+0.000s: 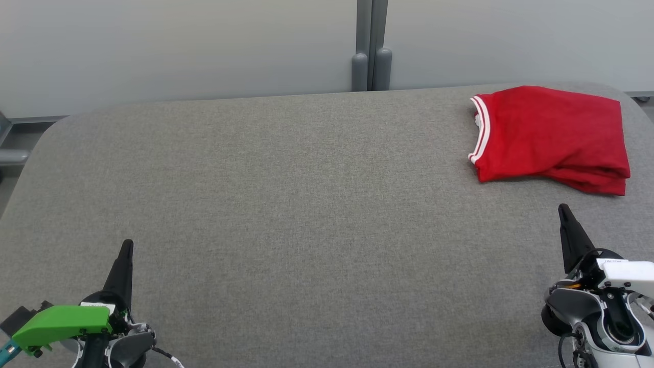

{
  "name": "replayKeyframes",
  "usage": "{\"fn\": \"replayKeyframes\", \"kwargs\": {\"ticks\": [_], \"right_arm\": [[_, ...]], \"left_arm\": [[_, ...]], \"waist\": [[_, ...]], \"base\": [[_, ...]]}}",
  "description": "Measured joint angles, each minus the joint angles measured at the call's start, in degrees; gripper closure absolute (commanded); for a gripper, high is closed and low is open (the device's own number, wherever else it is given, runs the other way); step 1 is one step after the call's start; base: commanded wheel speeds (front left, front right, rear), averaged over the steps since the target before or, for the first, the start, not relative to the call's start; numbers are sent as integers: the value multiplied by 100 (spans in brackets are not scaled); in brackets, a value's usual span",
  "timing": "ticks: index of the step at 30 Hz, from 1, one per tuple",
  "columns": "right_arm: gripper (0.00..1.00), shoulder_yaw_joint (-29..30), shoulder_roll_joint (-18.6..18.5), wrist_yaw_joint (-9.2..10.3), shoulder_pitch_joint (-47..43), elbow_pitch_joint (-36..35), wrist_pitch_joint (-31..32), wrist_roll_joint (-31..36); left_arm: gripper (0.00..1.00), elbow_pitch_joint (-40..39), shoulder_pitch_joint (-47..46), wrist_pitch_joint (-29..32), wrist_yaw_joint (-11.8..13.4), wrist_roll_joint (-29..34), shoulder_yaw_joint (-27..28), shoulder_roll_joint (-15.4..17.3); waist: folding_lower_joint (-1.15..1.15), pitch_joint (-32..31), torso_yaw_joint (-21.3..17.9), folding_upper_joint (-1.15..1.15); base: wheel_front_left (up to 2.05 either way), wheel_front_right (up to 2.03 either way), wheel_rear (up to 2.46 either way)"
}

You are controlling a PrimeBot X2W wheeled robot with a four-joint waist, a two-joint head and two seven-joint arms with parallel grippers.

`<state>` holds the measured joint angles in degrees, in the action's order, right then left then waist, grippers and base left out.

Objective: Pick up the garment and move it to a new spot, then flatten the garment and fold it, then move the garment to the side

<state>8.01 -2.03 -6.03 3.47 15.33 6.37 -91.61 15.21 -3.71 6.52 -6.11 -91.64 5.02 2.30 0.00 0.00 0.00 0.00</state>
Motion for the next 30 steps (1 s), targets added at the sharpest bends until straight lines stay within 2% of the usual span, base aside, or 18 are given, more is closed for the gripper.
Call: {"fn": "replayKeyframes", "kwargs": {"ticks": [30], "right_arm": [[100,-1,0,0,0,-5,0,0]], "left_arm": [[100,-27,0,0,0,-1,-1,-1]], "waist": [[0,0,0,0]], "base": [[0,0,0]]}}
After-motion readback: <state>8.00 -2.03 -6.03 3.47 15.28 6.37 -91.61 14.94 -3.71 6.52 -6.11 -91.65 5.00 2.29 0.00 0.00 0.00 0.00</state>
